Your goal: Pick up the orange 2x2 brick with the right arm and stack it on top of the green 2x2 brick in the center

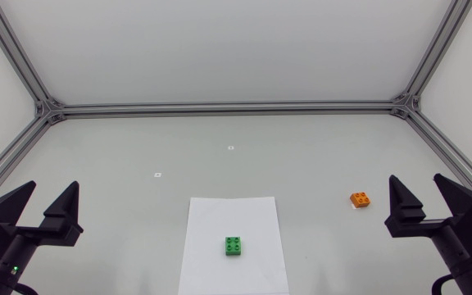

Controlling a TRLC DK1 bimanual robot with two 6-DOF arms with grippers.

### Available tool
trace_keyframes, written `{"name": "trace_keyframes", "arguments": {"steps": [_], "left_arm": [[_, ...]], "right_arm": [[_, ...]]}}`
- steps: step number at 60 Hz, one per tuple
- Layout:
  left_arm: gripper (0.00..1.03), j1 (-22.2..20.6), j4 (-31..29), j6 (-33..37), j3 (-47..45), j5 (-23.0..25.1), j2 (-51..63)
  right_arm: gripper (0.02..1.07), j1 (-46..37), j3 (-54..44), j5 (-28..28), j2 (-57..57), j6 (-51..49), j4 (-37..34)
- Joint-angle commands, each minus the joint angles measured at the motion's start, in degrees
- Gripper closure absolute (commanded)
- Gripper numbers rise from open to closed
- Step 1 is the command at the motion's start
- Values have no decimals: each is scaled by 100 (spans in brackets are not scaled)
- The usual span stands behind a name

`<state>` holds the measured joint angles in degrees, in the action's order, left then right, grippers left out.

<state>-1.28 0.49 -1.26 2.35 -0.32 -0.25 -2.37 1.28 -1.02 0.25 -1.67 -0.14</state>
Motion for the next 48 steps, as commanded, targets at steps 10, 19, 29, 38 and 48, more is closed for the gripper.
{"name": "trace_keyframes", "arguments": {"steps": [10,19,29,38,48], "left_arm": [[4,14,-84,73,-235,23,-45],[4,14,-84,73,-235,23,-45],[4,14,-84,73,-235,23,-45],[4,14,-84,73,-235,23,-45],[4,14,-84,73,-235,23,-45]], "right_arm": [[6,0,505,49,-60,106,-12],[6,53,865,58,36,132,-100],[6,53,1287,58,388,132,-170],[6,61,1788,58,942,158,-197],[6,53,2614,75,1961,194,-601]]}}
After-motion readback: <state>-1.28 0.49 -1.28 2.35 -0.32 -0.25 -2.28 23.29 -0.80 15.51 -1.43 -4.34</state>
